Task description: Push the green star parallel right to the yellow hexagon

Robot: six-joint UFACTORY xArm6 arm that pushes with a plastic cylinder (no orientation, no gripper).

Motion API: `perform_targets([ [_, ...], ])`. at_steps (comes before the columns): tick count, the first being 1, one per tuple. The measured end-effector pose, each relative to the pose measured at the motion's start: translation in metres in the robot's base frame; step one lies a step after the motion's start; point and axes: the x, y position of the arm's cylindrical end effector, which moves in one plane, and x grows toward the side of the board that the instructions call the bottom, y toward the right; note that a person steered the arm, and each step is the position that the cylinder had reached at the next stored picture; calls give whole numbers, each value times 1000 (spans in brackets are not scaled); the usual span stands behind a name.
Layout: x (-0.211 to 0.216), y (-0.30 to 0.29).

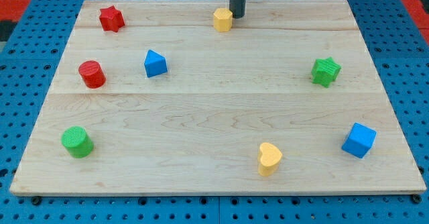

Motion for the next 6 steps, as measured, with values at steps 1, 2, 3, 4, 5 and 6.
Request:
perform_targets([
  [1,1,11],
  [2,21,36],
  [3,66,48],
  [4,131,59],
  [5,189,76],
  [6,225,103],
])
